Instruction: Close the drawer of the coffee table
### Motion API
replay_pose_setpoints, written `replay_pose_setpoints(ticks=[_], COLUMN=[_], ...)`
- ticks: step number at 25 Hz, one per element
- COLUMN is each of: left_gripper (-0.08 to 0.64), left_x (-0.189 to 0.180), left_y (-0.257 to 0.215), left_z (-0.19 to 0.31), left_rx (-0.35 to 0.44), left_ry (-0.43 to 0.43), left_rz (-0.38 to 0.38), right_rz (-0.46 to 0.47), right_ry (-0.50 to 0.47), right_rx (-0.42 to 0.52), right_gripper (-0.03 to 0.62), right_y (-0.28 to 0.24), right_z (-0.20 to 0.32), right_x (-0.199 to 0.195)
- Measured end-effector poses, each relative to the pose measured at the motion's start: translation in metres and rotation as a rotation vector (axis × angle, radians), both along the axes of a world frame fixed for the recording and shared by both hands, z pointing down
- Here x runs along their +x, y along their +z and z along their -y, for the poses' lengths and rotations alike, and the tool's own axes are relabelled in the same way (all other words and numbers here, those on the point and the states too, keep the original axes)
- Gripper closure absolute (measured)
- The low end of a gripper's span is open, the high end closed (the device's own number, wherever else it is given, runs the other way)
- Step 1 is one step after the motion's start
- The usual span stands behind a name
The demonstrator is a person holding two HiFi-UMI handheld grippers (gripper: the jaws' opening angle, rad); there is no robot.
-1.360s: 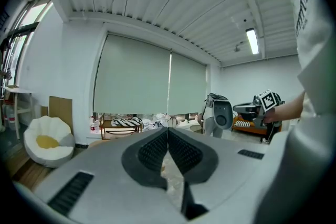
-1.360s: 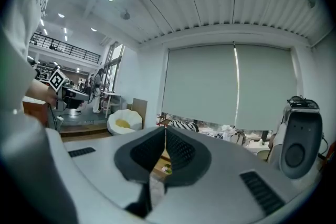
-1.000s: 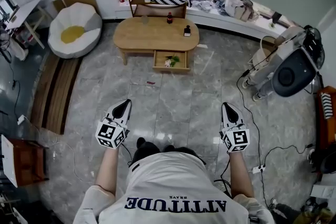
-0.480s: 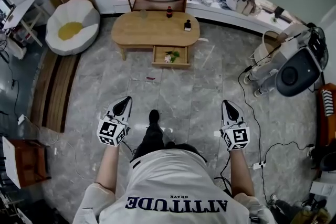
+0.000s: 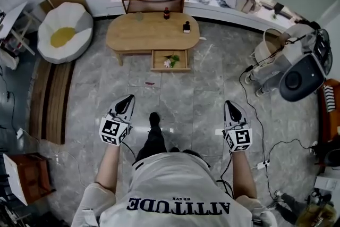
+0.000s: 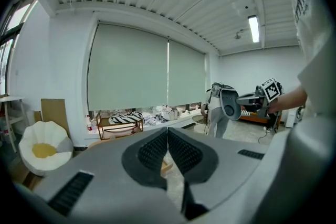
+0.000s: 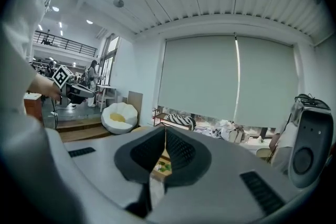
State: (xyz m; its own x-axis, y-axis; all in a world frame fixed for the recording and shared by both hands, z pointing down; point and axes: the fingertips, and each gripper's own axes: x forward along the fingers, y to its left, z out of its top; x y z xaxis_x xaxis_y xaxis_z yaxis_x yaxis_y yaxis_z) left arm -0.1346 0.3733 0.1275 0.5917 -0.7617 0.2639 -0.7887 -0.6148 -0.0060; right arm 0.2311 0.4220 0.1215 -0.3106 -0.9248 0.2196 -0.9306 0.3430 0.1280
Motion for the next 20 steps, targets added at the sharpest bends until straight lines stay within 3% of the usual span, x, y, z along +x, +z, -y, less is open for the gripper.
replay_pose_setpoints(ticks=[20], left_gripper=[0.538], left_x=[-0.053], left_y=[0.004], left_z=[0.194], left_rx=[-0.034], left_ry=[0.117], left_rz=[-0.012], right_rz=[-0.049], right_ry=[0.074], right_rx=[-0.028], right_gripper=[0.572], right_y=[-0.011], right_z=[0.156], right_x=[-0.082])
